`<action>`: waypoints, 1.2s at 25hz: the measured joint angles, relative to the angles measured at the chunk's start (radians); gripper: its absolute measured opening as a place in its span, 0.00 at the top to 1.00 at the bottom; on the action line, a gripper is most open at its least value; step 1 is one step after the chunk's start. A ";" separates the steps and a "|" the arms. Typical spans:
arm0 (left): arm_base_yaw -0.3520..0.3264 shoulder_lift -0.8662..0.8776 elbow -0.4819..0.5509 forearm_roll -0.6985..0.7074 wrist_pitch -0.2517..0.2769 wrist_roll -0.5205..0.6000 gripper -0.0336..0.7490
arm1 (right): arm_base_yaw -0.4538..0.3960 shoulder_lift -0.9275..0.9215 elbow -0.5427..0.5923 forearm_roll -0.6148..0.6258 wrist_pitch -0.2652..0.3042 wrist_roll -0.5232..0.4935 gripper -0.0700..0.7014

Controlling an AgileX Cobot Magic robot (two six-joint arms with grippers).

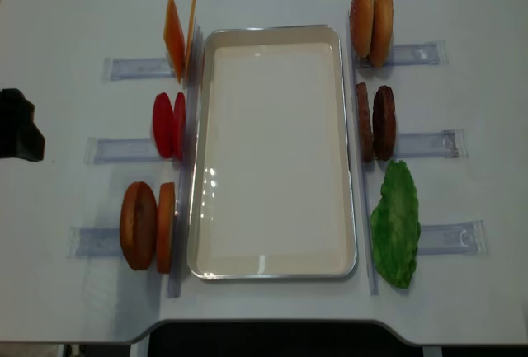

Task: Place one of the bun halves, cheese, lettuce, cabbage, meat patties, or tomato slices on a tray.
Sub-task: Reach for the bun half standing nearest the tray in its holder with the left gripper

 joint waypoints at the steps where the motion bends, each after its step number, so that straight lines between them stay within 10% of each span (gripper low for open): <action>1: 0.000 0.001 0.000 -0.004 0.000 -0.007 0.27 | 0.000 0.000 0.000 0.000 0.000 0.000 0.37; 9: -0.037 0.002 0.000 -0.086 0.001 -0.033 0.27 | 0.000 0.000 0.000 0.000 0.000 0.000 0.37; 19: -0.470 0.005 0.000 0.066 0.001 -0.390 0.27 | 0.000 0.000 0.000 0.000 0.000 0.000 0.37; 30: -0.739 0.190 -0.001 0.105 -0.002 -0.646 0.27 | 0.000 0.000 0.000 0.000 0.000 0.000 0.37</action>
